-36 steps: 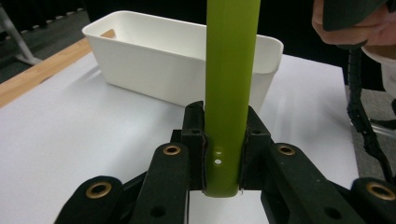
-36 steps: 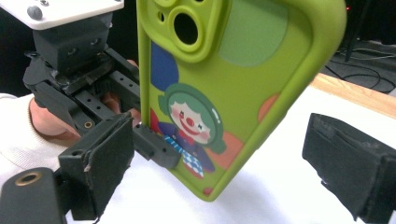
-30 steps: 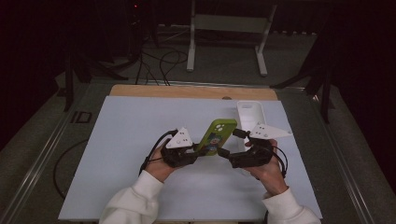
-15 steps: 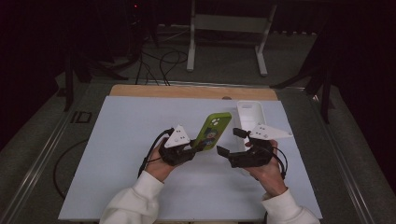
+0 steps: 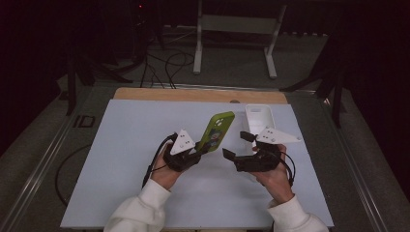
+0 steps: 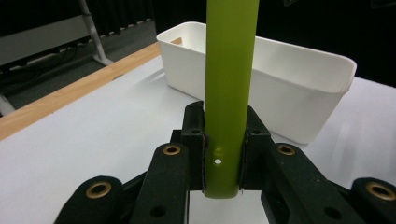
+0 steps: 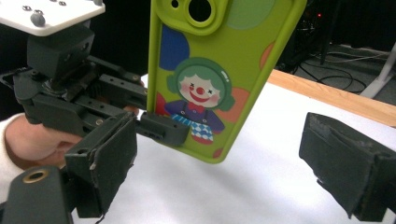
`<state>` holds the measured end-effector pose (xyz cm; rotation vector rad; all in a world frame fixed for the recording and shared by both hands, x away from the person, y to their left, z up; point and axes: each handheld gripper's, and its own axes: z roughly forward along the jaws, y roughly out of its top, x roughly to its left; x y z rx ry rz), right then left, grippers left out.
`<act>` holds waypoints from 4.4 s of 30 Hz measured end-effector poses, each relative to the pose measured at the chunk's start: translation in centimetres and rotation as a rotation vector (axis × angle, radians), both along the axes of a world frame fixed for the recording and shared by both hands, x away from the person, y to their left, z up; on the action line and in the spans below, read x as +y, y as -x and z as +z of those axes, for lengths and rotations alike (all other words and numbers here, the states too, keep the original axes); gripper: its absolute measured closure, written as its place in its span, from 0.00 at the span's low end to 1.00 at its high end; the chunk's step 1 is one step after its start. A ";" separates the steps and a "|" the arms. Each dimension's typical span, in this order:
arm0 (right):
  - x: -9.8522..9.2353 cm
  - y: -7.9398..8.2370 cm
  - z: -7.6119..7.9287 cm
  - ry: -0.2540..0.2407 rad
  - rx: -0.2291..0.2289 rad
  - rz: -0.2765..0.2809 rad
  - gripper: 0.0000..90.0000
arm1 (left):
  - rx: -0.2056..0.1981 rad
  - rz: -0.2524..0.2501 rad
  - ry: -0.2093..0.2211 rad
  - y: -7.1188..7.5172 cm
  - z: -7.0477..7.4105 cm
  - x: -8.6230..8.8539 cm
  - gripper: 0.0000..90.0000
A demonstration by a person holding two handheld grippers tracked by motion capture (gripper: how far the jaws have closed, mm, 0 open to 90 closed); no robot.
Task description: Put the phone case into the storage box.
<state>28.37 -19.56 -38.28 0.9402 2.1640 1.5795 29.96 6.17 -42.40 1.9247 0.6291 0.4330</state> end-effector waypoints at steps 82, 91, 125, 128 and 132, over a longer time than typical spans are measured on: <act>2.7 -2.4 1.7 -0.199 0.026 -0.206 0.16 | -0.038 0.086 -0.011 1.9 -1.8 -3.4 0.85; 2.5 -2.4 1.5 -0.179 0.030 -0.197 0.17 | -0.027 0.074 -0.021 1.8 -2.0 -3.6 0.85; 2.6 -2.4 1.3 -0.155 0.028 -0.188 0.18 | 0.053 0.118 0.007 1.2 -0.8 -1.8 0.02; 2.6 -2.4 1.3 -0.155 0.028 -0.190 0.18 | 0.054 0.115 0.012 1.3 -0.6 -1.4 0.02; 2.6 -2.4 1.4 -0.151 0.027 -0.191 0.18 | 0.057 0.108 0.021 1.2 -0.4 -0.8 0.00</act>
